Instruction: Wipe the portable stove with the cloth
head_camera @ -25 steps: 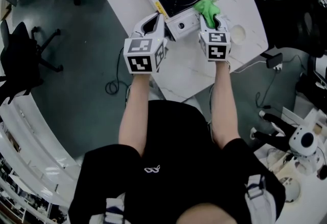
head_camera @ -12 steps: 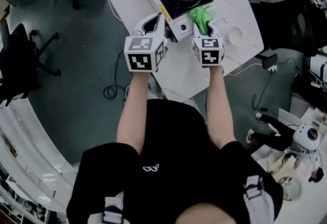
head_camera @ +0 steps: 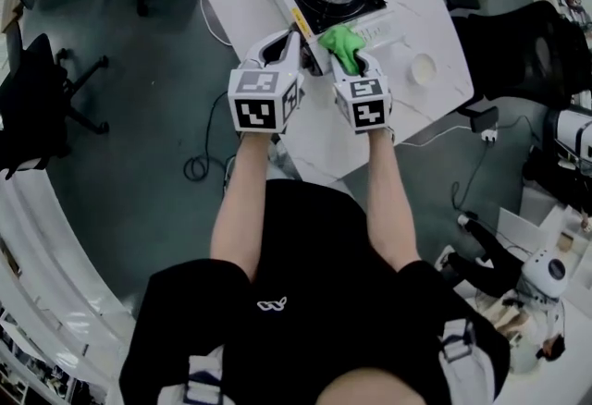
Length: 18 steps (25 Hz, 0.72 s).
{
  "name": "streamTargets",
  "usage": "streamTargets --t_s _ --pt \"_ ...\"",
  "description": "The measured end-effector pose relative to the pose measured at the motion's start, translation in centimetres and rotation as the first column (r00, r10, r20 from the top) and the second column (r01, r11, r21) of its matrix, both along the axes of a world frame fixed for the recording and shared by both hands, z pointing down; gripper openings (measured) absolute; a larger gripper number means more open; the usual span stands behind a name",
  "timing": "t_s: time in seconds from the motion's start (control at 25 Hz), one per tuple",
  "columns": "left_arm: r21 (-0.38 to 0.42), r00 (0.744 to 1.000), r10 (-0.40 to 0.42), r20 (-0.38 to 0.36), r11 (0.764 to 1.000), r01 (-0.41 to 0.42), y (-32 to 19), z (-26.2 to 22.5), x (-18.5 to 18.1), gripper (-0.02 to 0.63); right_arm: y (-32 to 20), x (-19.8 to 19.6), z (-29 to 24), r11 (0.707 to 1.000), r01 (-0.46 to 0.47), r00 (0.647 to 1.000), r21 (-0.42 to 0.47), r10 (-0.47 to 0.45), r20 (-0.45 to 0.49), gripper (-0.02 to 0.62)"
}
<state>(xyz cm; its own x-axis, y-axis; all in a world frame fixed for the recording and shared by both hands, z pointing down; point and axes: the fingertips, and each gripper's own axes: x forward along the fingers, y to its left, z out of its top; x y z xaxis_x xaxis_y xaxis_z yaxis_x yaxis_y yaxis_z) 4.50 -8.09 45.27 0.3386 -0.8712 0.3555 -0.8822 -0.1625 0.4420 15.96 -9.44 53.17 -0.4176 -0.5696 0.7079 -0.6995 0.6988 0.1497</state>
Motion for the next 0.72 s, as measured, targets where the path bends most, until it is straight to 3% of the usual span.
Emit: streamTargets --t_s 0.2,0.48,0.64,0.72 --pt "0.015 1.0 -0.017 0.026 1.0 0.017 1.1 -1.2 -0.2 -0.003 1.5 -2.0 0.0 0.997 0.081 0.997 -0.011 -0.081 0.013 0.069" --pt "0.014 0.994 -0.051 0.093 0.999 0.05 3.7 -2.7 -0.4 -0.003 2.4 -2.9 -0.2 0.993 0.116 0.991 -0.03 -0.113 0.077 0.071" --pt "0.004 0.986 -0.092 0.139 0.996 0.093 6.2 -2.8 -1.4 -0.003 3.1 -3.2 -0.1 0.985 0.172 0.984 -0.015 -0.172 0.043 0.071" --pt "0.003 0.98 -0.114 0.165 0.993 0.115 7.3 -3.1 -2.1 -0.003 3.3 -3.7 -0.5 0.985 0.172 0.983 -0.015 -0.17 0.072 0.072"
